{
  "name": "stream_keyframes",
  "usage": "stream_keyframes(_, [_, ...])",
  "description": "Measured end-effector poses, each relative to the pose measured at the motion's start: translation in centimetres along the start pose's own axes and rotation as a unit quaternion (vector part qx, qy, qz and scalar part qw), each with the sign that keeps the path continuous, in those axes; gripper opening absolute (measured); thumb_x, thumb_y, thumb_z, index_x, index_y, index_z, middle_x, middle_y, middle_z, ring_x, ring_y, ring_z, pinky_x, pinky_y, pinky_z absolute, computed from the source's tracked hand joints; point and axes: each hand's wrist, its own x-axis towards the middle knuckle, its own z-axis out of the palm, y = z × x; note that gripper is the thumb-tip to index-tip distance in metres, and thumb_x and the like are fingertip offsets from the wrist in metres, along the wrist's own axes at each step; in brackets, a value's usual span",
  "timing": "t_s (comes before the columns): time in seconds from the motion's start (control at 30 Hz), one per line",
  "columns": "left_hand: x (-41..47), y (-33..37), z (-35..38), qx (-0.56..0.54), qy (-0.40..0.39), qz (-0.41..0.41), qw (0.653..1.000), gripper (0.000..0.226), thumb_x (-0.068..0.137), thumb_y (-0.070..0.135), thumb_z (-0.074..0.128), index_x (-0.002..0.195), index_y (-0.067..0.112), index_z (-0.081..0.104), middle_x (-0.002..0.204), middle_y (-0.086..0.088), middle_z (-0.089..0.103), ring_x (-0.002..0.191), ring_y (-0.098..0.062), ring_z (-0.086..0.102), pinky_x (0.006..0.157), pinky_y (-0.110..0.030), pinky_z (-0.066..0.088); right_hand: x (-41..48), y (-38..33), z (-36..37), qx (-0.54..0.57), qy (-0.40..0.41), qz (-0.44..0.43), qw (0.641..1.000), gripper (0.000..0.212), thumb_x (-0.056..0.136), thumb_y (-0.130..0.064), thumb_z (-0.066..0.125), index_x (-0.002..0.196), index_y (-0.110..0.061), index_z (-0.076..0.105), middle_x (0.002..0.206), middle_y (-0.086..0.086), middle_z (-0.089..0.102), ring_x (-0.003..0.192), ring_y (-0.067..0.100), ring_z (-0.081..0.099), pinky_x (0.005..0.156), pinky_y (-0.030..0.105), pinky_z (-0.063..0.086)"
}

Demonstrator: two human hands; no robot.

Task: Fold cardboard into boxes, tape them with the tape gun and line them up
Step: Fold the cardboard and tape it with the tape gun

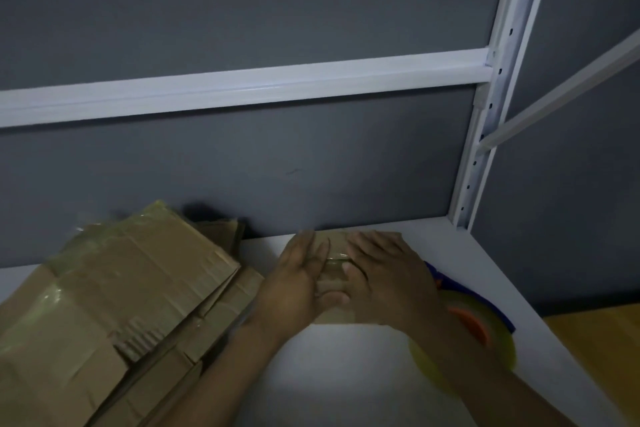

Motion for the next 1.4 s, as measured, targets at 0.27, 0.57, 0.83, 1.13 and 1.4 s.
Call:
stream_keyframes(0.27, [0.6,0.5,0.4,-0.259,-0.038,-0.169,0.95,0.105,0.081,0.068,0.052,0.155,0.012,0.004,0.158,-0.005,0.026,0.143,-0.018,0.028,0.112,-0.024,0.027,0.0,1.4,-0.8,0.31,-0.094,0.282,0.903,0.068,0.101,-0.044,0.035,0.152,-0.026,-0.006,0.16,0.0,0.012,0.136,0.023,0.036,0.1,0.027,0.035])
stream_keyframes(0.57, [1.8,1.1,-0.8,-0.252,-0.079,-0.327,0.908,0.047,0.092,0.059,0.049,0.076,0.016,0.062,0.082,-0.006,0.066,0.089,-0.026,0.064,0.072,-0.029,0.045,-1.1,1.5,-2.1,0.392,-0.096,0.383,0.831,0.049,0.103,-0.034,0.028,0.117,0.004,0.057,0.115,0.021,0.061,0.101,0.03,0.058,0.087,0.035,0.048])
stream_keyframes(0.83, [-1.6,0.8,-0.2,-0.241,0.115,-0.177,0.947,0.066,0.086,0.051,0.06,0.145,0.026,0.04,0.1,0.001,0.072,0.094,-0.019,0.066,0.072,-0.026,0.045,-2.4,1.6,-2.6,0.481,0.025,0.392,0.784,0.054,0.092,-0.059,0.042,0.1,-0.011,0.065,0.095,0.007,0.067,0.089,0.023,0.064,0.084,0.039,0.054])
stream_keyframes(1.13, [-2.7,3.2,-1.9,-0.368,0.161,-0.211,0.891,0.049,0.083,0.069,0.048,0.117,0.035,0.057,0.103,0.013,0.067,0.093,-0.004,0.061,0.076,-0.028,0.049,-4.0,-0.1,-1.5,0.569,0.123,0.344,0.737,0.023,0.086,-0.005,0.065,0.1,-0.022,0.057,0.105,-0.003,0.063,0.092,0.011,0.06,0.075,0.025,0.05])
stream_keyframes(1.4, [-4.7,2.0,1.0,-0.389,0.156,-0.263,0.869,0.032,0.08,0.016,0.077,0.105,0.021,0.058,0.088,0.017,0.064,0.089,-0.004,0.065,0.06,-0.004,0.042,-4.9,-0.2,-0.4,0.586,0.092,0.381,0.71,0.035,0.089,-0.054,0.052,0.102,-0.023,0.062,0.096,0.001,0.068,0.088,0.023,0.065,0.078,0.043,0.057])
